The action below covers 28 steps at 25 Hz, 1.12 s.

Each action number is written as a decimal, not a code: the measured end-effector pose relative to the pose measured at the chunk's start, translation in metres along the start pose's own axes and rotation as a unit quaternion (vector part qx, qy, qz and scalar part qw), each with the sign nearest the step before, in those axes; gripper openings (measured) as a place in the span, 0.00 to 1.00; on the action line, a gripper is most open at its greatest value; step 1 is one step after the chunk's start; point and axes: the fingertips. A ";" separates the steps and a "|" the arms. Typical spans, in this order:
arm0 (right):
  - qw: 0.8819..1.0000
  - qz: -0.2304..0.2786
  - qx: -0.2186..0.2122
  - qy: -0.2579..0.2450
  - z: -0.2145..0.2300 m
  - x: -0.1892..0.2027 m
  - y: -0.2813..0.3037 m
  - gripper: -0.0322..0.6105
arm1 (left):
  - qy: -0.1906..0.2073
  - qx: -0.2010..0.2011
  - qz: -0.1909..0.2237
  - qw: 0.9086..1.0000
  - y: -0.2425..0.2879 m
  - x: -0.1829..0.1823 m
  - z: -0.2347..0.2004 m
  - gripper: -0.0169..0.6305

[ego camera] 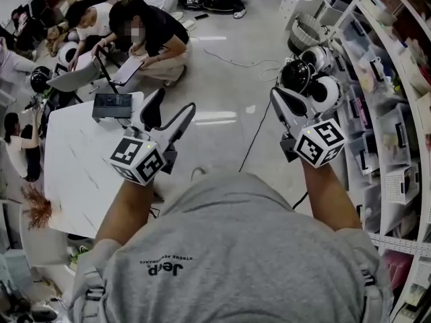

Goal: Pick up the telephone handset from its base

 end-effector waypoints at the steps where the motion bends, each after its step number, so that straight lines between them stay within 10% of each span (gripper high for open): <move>1: 1.000 0.002 0.003 0.001 0.000 -0.007 0.018 0.06 | -0.001 0.005 -0.002 1.000 0.005 -0.006 -0.018 0.66; 15: 1.000 -0.012 0.012 0.010 0.037 -0.039 0.173 0.06 | -0.045 0.020 -0.014 0.999 0.062 -0.023 -0.166 0.66; 28: 0.997 -0.005 -0.071 0.017 0.167 -0.049 0.208 0.06 | -0.046 -0.048 -0.024 0.997 0.176 -0.034 -0.156 0.65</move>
Point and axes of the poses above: the fingertips, and each gripper's own axes: y forward along the fingers, z to its right, x out of its underside, and after that the axes turned 9 degrees about -z, right-handed
